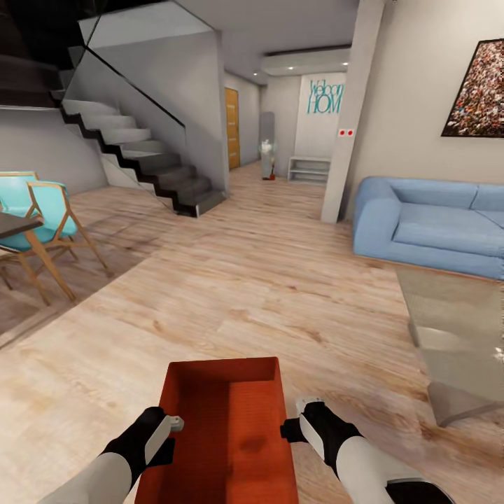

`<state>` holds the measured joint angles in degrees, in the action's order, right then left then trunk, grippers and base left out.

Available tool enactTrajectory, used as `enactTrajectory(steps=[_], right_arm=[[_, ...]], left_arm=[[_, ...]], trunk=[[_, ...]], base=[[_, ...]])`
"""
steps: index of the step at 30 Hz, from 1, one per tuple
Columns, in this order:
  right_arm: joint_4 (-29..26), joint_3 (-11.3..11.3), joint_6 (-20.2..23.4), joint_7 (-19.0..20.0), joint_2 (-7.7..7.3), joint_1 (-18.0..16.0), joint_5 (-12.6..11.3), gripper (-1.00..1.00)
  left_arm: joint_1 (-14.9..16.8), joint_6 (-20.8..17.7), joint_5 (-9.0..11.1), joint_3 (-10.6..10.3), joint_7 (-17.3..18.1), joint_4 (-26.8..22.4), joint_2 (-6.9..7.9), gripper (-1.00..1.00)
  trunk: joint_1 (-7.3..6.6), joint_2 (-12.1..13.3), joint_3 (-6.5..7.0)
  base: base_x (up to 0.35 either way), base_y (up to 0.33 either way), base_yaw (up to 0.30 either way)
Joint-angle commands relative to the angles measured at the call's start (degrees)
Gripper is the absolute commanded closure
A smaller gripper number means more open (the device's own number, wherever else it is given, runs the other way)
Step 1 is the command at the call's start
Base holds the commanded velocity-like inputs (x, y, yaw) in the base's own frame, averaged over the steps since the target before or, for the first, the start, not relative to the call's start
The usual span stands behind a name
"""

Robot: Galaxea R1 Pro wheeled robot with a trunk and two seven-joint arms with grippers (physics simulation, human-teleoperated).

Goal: Move the two storage containers from the living room to the garage. In the garage, place one container on the floor and stack the other container on top of it (either order is fine).

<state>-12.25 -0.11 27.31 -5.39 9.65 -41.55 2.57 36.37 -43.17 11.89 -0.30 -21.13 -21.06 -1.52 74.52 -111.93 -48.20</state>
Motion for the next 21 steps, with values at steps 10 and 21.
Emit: enactTrajectory(steps=[10,21], right_arm=[[-0.14,0.46,0.47,-0.42,-2.01,-0.02,2.18,1.0],[-0.14,0.46,0.47,-0.42,-2.01,-0.02,2.18,1.0]], left_arm=[[0.01,0.55,4.28,-0.41,-0.4,-0.03,0.02,1.0],[0.01,0.55,4.28,-0.41,-0.4,-0.03,0.02,1.0]], trunk=[[0.02,-0.02,0.28],[0.02,-0.02,0.32]], base=[[0.279,0.23,-0.266],[0.279,0.23,-0.029]])
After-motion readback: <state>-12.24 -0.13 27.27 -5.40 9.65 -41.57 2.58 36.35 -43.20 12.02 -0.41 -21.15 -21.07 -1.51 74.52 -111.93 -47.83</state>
